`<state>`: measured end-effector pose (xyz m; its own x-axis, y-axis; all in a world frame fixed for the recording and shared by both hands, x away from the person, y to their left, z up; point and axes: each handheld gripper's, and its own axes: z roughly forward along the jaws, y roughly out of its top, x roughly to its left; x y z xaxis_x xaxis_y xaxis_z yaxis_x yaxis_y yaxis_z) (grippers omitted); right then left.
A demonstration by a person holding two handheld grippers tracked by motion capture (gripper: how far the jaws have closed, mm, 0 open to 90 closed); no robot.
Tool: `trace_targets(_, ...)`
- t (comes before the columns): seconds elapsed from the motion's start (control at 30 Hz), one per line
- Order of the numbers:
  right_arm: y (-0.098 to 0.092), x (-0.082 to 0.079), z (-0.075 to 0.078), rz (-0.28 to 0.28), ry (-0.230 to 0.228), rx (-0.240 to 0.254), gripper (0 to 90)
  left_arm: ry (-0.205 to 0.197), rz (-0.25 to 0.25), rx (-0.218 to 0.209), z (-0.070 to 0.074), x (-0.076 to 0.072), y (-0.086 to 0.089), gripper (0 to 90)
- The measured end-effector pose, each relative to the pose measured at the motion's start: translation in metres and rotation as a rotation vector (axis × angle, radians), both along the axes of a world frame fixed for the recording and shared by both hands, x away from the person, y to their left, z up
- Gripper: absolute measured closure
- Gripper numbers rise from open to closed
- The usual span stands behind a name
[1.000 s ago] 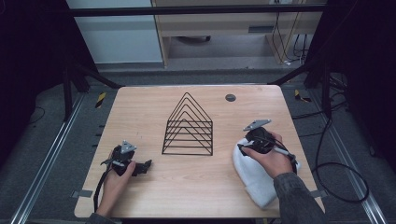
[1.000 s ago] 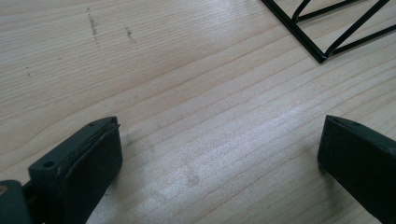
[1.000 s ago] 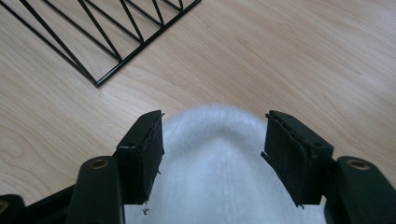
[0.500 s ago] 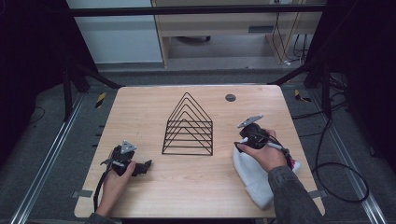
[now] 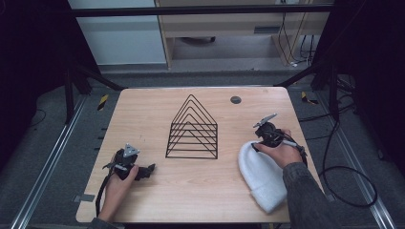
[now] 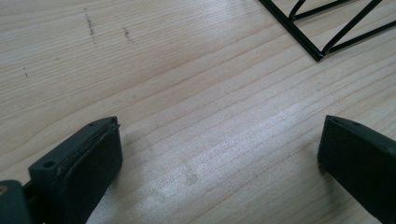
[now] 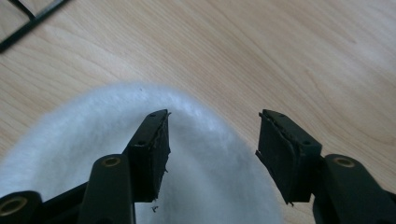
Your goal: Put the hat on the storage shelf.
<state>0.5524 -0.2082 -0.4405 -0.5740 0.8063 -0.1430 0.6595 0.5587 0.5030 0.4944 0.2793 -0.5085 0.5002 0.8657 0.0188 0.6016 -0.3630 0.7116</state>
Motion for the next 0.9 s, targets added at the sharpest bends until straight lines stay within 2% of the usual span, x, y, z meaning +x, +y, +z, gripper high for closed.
trace_targets(0.1,0.000,0.006,-0.009,0.024,0.027,-0.008,40.4,0.000,0.000,0.000,0.000,0.000,0.000,0.0)
trace_targets(0.27,0.001,0.011,-0.014,0.037,0.064,-0.014,39.2,0.000,0.000,0.000,0.000,0.000,0.000,0.0)
trace_targets(0.37,0.001,0.014,-0.018,0.055,0.114,-0.006,38.2,0.001,0.000,0.000,0.000,0.000,0.000,0.0)
trace_targets(0.5,0.000,0.016,-0.018,0.059,0.137,0.003,42.3,0.001,0.000,-0.001,0.000,0.000,0.000,0.0)
trace_targets(0.63,0.000,0.016,-0.020,0.076,0.157,0.005,51.1,0.000,-0.002,0.001,0.000,0.000,0.000,0.0)
trace_targets(0.67,0.001,0.016,-0.021,0.090,0.165,0.005,57.4,0.000,-0.001,0.001,0.000,0.000,0.000,0.0)
trace_targets(0.7,0.002,0.015,-0.021,0.088,0.170,0.002,59.9,-0.001,-0.001,0.001,0.000,0.000,0.000,0.0)
trace_targets(0.8,0.002,0.014,-0.021,0.112,0.174,-0.007,69.2,0.000,-0.002,0.000,0.000,0.000,0.000,0.0)
trace_targets(0.83,0.002,0.014,-0.021,0.112,0.174,-0.007,69.2,0.001,-0.001,0.000,0.000,0.000,0.000,0.0)
trace_targets(0.9,0.002,0.012,-0.021,0.138,0.171,-0.019,77.5,-0.001,-0.004,0.002,0.000,0.000,0.000,0.0)
